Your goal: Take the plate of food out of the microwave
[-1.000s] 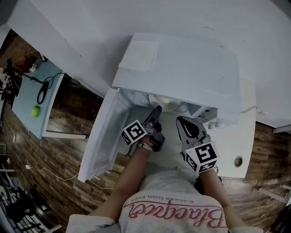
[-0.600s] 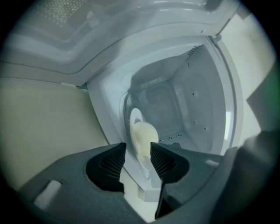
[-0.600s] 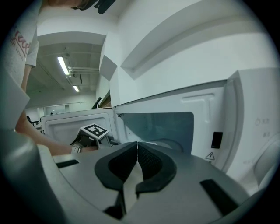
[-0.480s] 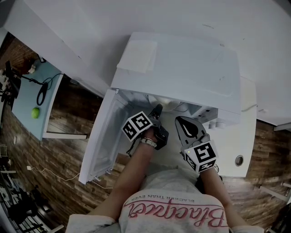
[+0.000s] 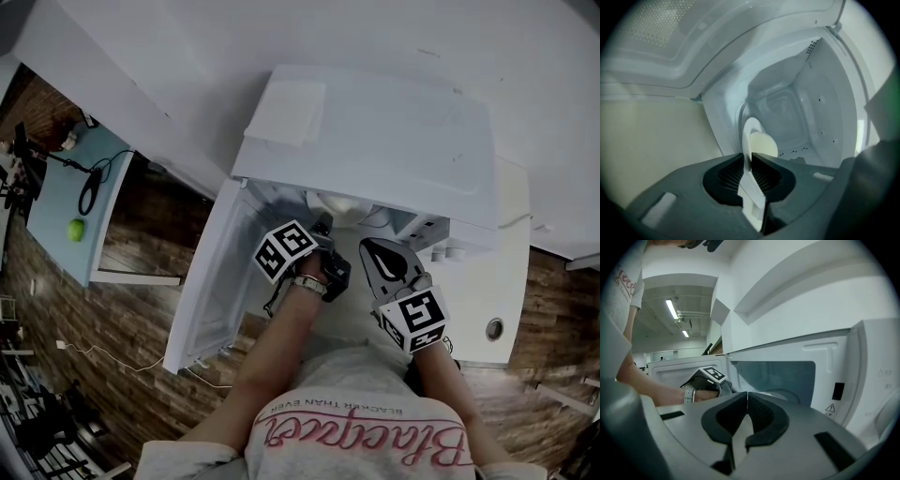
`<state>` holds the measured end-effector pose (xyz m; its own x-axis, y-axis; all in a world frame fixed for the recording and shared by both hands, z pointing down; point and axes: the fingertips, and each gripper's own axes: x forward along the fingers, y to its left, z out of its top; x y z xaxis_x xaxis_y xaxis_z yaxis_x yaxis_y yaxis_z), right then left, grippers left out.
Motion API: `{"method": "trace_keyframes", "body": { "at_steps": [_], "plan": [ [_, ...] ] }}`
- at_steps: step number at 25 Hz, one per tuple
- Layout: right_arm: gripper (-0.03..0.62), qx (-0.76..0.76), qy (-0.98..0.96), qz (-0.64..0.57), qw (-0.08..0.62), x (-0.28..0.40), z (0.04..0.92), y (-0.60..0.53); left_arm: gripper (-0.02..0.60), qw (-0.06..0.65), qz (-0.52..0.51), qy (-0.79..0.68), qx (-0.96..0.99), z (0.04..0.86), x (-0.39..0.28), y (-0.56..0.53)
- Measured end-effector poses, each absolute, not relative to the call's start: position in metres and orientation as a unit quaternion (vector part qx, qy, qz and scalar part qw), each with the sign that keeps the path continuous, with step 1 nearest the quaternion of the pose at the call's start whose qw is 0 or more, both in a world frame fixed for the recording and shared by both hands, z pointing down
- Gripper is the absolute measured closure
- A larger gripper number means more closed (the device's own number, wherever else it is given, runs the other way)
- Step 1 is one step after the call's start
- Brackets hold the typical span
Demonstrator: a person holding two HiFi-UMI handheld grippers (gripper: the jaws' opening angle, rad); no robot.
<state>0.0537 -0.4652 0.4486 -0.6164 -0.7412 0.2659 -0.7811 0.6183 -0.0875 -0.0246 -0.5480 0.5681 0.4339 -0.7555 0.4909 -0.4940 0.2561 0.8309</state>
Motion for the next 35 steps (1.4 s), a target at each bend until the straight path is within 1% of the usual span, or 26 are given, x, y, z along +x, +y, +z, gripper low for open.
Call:
{"method": "trace_keyframes", "body": {
  "at_steps": [7, 17, 24, 35],
  "plan": [
    [0.582, 0.420, -0.897, 0.090, 0.104, 0.051, 0.447, -0.460, 0.541, 0.619, -0.134, -0.505, 0.586, 0.566, -0.027, -0.544],
    [0.582, 0.412, -0.901, 0.084, 0.106, 0.047, 0.445, -0.454, 0.565, 0.612, -0.207, -0.465, 0.605, 0.552, -0.022, -0.540],
    [0.582, 0.410, -0.902, 0.077, 0.107, 0.046, 0.442, -0.448, 0.566, 0.607, -0.246, -0.447, 0.609, 0.552, -0.021, -0.533],
    [0.582, 0.414, -0.901, 0.073, 0.108, 0.049, 0.442, -0.439, 0.568, 0.605, -0.273, -0.437, 0.606, 0.551, -0.020, -0.520]
  ]
}}
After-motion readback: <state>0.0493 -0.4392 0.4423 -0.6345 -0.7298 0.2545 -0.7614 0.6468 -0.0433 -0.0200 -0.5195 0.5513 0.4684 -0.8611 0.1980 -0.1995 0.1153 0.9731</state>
